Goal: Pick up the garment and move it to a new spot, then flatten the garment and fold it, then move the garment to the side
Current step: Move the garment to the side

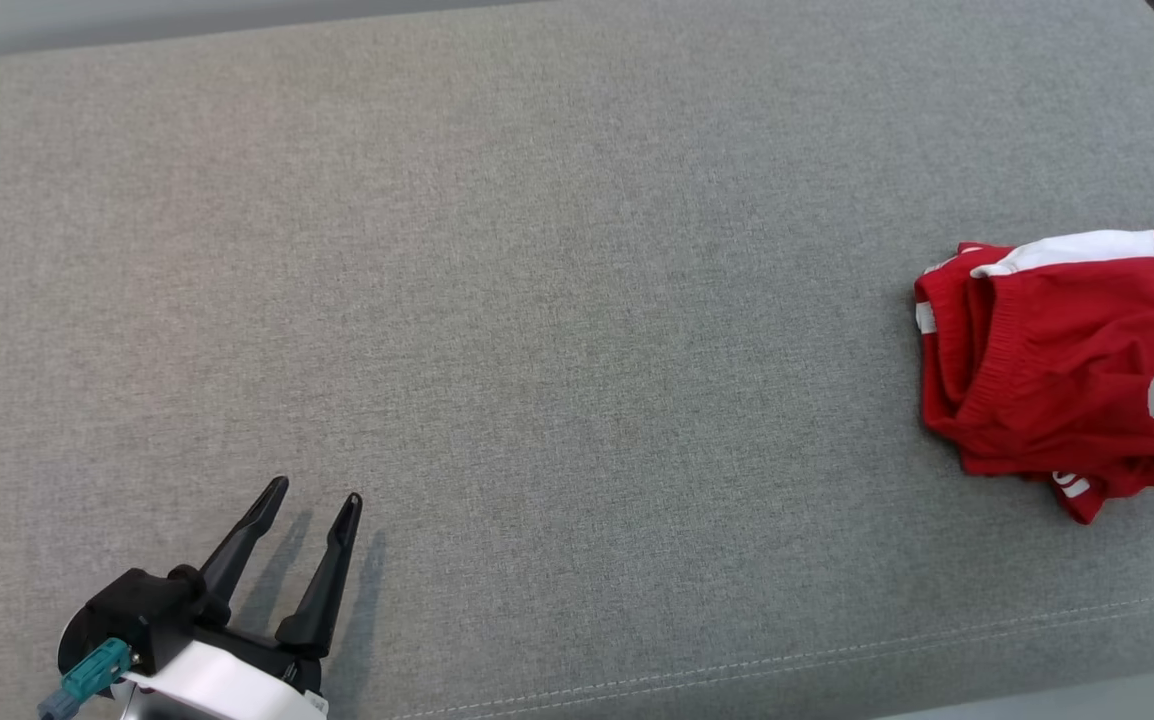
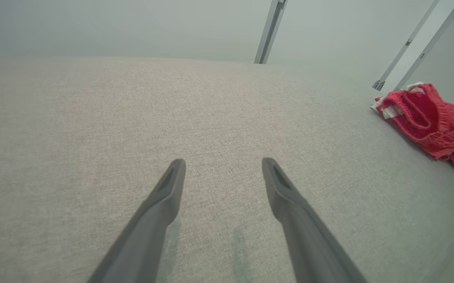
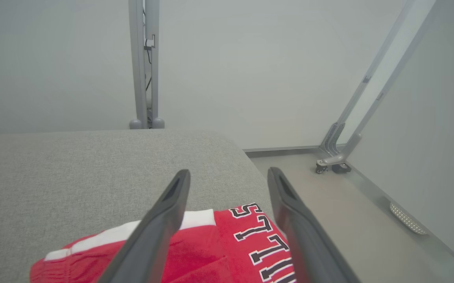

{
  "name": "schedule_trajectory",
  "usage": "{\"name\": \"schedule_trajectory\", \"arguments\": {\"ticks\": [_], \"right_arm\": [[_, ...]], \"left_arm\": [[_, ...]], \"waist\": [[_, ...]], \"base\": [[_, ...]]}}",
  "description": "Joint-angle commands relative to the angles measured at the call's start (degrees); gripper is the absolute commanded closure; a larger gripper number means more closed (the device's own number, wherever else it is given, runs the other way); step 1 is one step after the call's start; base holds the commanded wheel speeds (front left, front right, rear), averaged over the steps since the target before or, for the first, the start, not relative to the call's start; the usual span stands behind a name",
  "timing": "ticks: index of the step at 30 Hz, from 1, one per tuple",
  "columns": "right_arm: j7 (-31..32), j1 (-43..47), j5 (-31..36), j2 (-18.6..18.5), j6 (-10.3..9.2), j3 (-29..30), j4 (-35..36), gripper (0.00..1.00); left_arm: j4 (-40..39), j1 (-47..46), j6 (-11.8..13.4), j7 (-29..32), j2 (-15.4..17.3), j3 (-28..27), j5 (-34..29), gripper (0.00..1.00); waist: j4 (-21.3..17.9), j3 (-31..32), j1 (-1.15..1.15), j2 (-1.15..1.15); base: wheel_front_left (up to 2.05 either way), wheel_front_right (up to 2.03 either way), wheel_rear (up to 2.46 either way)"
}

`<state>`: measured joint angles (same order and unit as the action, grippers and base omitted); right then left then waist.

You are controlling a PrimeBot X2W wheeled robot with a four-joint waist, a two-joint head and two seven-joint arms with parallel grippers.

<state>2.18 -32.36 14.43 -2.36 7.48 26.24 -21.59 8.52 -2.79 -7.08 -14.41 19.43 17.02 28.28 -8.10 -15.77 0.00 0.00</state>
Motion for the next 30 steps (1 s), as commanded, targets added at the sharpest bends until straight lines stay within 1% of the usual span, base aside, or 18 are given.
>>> {"name": "schedule_trajectory", "arguments": {"ticks": [1,4,9,13,15,16,21,30], "right_arm": [[-2.2,-0.5,-0.3,-0.5,0.01,-2.2,1.9,0.00],[-4.3,0.0,-1.3,-0.5,0.01,-4.9,1.3,0.00],[-8.9,2.3,-5.8,-0.5,0.01,-14.5,0.2,0.00],[-11.4,5.5,-9.8,-0.5,0.01,-20.8,-0.3,0.00],[-12.9,7.4,-12.9,-0.5,0.01,-22.7,-1.0,0.00],[-14.0,9.4,-14.9,-0.5,0.01,-24.6,-2.2,0.00],[-15.9,13.0,-17.8,-0.5,0.01,-27.7,-4.9,0.00],[-17.1,16.9,-19.5,-0.5,0.01,-27.7,-7.1,0.00]], "left_arm": [[-0.7,-2.4,-0.4,-0.6,0.9,-2.4,0.3,0.00],[0.0,-2.5,-0.4,-0.6,0.3,-3.2,0.1,0.00],[2.7,-2.3,-0.4,-0.6,-1.6,-6.3,-1.6,0.00],[5.1,-2.1,-0.4,-0.6,-3.9,-9.5,-3.6,0.00],[6.4,-1.9,-0.4,-0.6,-5.2,-11.1,-5.0,0.00],[7.8,-1.5,-0.4,-0.6,-6.5,-12.7,-6.6,0.00],[10.0,-0.6,-0.2,-0.6,-9.1,-16.6,-10.1,0.00],[12.4,0.4,-0.2,-0.6,-12.0,-21.7,-14.7,0.00]], "waist": [[0.3,0.7,0.00,0.00],[0.4,1.5,0.00,0.00],[0.7,4.5,0.00,0.00],[1.4,7.6,0.00,0.00],[2.0,9.3,0.00,0.00],[2.5,11.0,0.00,0.00],[3.7,14.0,0.00,0.00],[5.5,16.9,0.00,0.00]], "base": [[0.00,0.00,0.00],[0.00,0.00,0.00],[0.00,0.00,0.00],[0.00,0.00,0.00],[0.00,0.00,0.00],[0.00,0.00,0.00],[0.00,0.00,0.00],[0.00,0.00,0.00]]}}
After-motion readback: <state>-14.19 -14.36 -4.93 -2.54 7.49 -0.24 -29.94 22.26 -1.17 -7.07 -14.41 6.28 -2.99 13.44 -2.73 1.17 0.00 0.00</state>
